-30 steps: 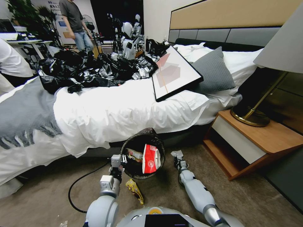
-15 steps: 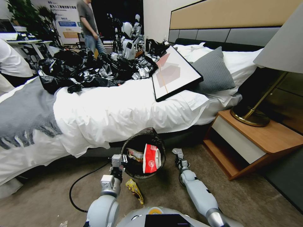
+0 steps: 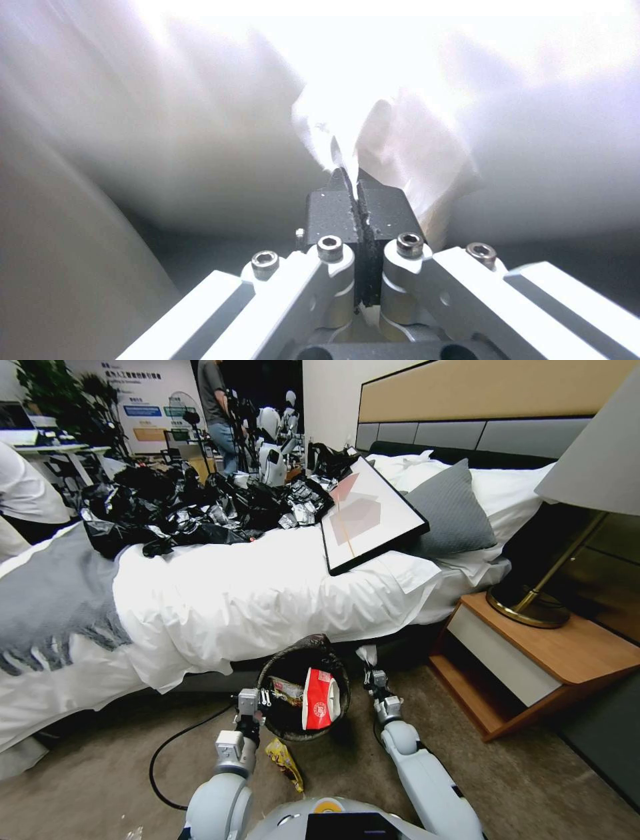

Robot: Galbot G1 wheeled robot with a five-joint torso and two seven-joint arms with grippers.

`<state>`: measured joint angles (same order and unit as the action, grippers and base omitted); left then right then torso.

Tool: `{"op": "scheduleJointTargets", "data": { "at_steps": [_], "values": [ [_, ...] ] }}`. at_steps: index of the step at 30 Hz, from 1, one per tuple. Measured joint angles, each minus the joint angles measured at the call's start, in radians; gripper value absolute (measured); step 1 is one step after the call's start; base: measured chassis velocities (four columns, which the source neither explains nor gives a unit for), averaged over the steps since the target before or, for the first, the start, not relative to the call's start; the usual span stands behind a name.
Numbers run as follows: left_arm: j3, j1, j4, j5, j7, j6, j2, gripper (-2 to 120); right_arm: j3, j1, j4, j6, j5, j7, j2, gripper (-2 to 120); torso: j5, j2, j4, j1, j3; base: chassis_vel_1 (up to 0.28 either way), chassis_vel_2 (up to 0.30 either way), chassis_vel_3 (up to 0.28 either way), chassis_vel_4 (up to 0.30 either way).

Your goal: Pick up the trash bin, then pick up the garbage from the floor and place it into the trash bin.

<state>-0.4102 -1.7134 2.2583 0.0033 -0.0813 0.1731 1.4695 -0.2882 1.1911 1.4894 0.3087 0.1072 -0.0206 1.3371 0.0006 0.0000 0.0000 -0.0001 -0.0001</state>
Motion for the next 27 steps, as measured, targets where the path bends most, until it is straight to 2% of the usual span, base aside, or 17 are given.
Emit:
{"op": "scheduleJointTargets", "data": {
  "at_steps": [2, 3, 4, 5, 7, 8, 9, 18, 27],
  "values": [
    [0.001, -0.001, -0.004, 0.001, -0.001, 0.0, -0.001, 0, -0.003, 0.05, 0.11, 0.056, 0.015, 0.091, -0.014, 0, -0.0003, 0.0, -0.0002, 0.0, 0.0, 0.0, 0.0, 0.0, 0.0],
    [0.001, -0.001, -0.004, 0.001, -0.001, 0.0, -0.001, 0, -0.003, 0.05, 0.11, 0.056, 0.015, 0.091, -0.014, 0, -0.0003, 0.0, -0.0002, 0.0, 0.0, 0.0, 0.0, 0.0, 0.0],
    [0.004, 0.0, -0.007, 0.002, -0.001, 0.0, -0.001, 0, 0.006, 0.094, 0.249, 0.09, 0.032, 0.163, -0.022, 0, -0.001, 0.0, -0.0001, 0.0, 0.0, 0.0, 0.0, 0.0, 0.0],
    [0.005, 0.0, -0.007, 0.002, -0.001, 0.0, -0.002, 0, 0.018, 0.122, 0.32, 0.101, 0.045, 0.201, -0.027, 0, -0.001, 0.0, -0.0001, 0.0, 0.0, 0.0, 0.0, 0.0, 0.0],
    [0.006, 0.002, -0.009, 0.002, -0.001, 0.0, -0.004, 0, 0.048, 0.175, 0.446, 0.115, 0.057, 0.259, -0.037, 0, -0.0007, 0.0, 0.0002, 0.0, 0.0, 0.0, 0.0, 0.0, 0.0],
    [0.006, 0.002, -0.009, 0.002, -0.001, 0.0, -0.004, 0, 0.048, 0.175, 0.446, 0.115, 0.057, 0.259, -0.037, 0, -0.0007, 0.0, 0.0002, 0.0, 0.0, 0.0, 0.0, 0.0, 0.0],
    [0.009, 0.006, -0.014, 0.002, -0.001, 0.002, -0.005, 0, 0.078, 0.222, 0.507, 0.137, 0.054, 0.297, -0.057, 0, -0.0007, 0.0, -0.0002, 0.0, 0.0, 0.0, 0.0, 0.0, 0.0],
    [0.04, -0.003, -0.012, 0.005, -0.02, 0.034, -0.006, 0, 0.238, 0.25, 0.498, 0.142, 0.024, 0.278, -0.152, 0, -0.0005, 0.0, 0.0, 0.0, 0.0, 0.0, 0.0, 0.0, 0.0],
    [0.045, -0.007, -0.004, 0.006, -0.027, 0.041, -0.003, 0, 0.288, 0.226, 0.429, 0.131, 0.019, 0.255, -0.157, 0, -0.0005, 0.0, -0.0001, 0.0, 0.0, 0.0, 0.0, 0.0, 0.0]
  ]
}}
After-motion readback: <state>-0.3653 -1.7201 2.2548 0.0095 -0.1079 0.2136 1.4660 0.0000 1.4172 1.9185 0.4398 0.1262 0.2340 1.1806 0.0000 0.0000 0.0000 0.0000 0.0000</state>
